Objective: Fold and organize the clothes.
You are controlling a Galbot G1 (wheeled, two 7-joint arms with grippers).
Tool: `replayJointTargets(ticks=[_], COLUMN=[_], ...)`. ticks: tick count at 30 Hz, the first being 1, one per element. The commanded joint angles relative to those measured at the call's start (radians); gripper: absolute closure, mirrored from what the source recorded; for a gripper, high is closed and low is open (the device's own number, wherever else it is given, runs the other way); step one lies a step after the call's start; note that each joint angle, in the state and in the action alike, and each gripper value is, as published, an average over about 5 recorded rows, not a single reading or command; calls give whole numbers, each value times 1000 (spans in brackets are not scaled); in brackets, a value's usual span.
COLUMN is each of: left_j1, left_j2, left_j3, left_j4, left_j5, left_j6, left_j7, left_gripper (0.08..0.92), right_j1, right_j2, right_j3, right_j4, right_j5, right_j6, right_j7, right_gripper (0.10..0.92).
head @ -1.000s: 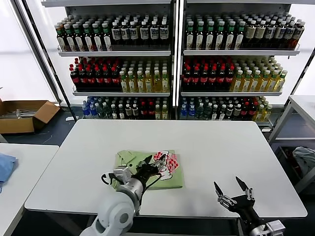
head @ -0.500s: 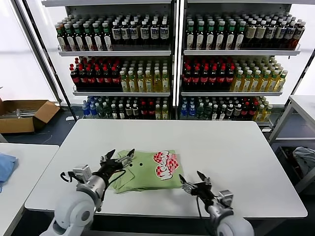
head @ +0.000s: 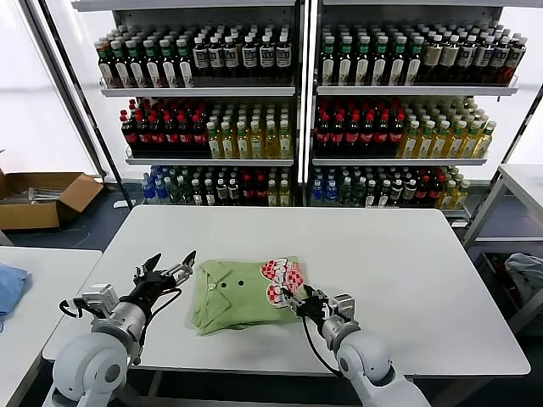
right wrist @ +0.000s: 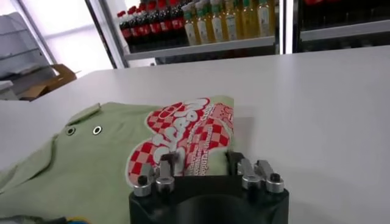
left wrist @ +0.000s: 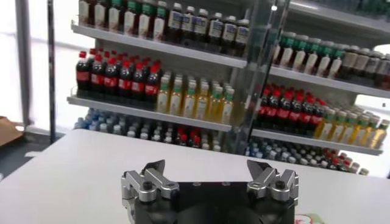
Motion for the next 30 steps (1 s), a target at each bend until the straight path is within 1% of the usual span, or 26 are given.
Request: replayJointTargets(ticks=[1, 6, 11, 14, 15, 19, 22, 27, 30], left_j1=[13, 9, 12, 10, 9, 6, 4, 1, 1], left_j2=[0, -10, -16, -24, -28, -42, -49, -49, -47], left_j3=[-45, -44, -49, -46, -44, -27, -13, -2, 0], left_j4=[-2, 2, 6, 12, 13, 15, 17, 19, 20], left_j5=[-23, -28, -32, -32, -32, -31, -30, -29, -29], left_j6=[8, 15, 16, 16, 16, 16, 17, 17, 17], left_j7=[-34, -55, -64, -69, -69, -75, -79, -80, -80], left_gripper=[177, 177, 177, 177, 177, 177, 177, 177, 177], right_j1=[8, -82, -178, -230, -250, -344, -399, -426, -380], right_j2=[-49, -108, -203, -262, -278, -309, -301, -267, -242], right_j3=[-20, 37, 144, 213, 236, 311, 341, 351, 307], right_j4=[20, 107, 184, 203, 208, 238, 278, 358, 362], right_j5=[8, -5, -10, -29, -39, -96, -123, -123, -118], right_j6=[-40, -40, -16, 9, 19, 82, 131, 143, 162], right_j7=[6, -15, -37, -53, -57, -59, -62, -72, -69], right_gripper=[527, 675, 821, 880, 889, 891, 863, 738, 660])
